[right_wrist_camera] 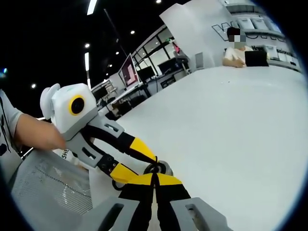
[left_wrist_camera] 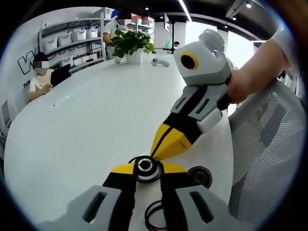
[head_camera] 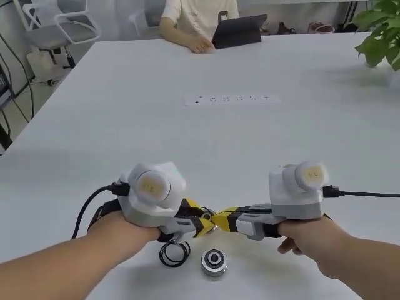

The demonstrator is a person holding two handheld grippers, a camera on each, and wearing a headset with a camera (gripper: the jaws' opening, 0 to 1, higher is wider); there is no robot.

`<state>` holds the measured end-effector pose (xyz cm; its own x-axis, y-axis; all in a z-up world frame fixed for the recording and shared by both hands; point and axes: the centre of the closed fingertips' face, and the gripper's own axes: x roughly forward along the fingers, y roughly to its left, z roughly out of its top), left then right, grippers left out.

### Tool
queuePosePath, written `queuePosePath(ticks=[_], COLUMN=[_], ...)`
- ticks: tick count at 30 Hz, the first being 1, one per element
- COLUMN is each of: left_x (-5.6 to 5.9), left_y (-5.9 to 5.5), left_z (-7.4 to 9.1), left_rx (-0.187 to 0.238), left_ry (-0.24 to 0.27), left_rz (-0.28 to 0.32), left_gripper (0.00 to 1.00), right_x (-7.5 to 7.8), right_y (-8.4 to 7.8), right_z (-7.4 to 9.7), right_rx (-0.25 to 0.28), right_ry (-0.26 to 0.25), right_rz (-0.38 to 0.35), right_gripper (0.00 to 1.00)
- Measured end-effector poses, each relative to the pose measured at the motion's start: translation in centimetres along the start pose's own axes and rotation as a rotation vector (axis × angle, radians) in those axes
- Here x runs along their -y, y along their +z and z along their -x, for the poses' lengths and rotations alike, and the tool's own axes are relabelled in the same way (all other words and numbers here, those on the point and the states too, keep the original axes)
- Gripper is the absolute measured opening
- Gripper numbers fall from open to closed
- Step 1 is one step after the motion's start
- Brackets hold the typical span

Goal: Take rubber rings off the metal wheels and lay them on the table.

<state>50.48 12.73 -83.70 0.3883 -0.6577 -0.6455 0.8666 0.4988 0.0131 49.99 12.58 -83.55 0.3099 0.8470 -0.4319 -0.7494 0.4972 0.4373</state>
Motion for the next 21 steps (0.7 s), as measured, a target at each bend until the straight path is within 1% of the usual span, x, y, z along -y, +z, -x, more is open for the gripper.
queuePosePath(ticks=[5, 11, 18, 21], left_x=[-0.1, 0.1, 0.3, 0.3], left_y=[0.0, 0.0, 0.2, 0.5], left_z=[0.7, 1.6, 2.8, 3.4], left_rx=[0.004, 0.013, 0.032, 0.042], left_ry=[-0.001, -0.008, -0.007, -0.007], left_rz=[-0.001, -0.002, 0.001, -0.006], left_gripper=[0.17, 0.21, 0.26, 0.28], right_x=[-0.1, -0.4, -0.8, -0.9], right_y=[0.1, 0.4, 0.7, 0.9], right_z=[0.1, 0.2, 0.3, 0.5], right_rx=[0.004, 0.012, 0.02, 0.027], right_ry=[0.002, 0.01, 0.021, 0.026], right_rz=[-0.001, -0.004, -0.005, -0.008], right_gripper=[0.0, 0.0, 0.0, 0.0])
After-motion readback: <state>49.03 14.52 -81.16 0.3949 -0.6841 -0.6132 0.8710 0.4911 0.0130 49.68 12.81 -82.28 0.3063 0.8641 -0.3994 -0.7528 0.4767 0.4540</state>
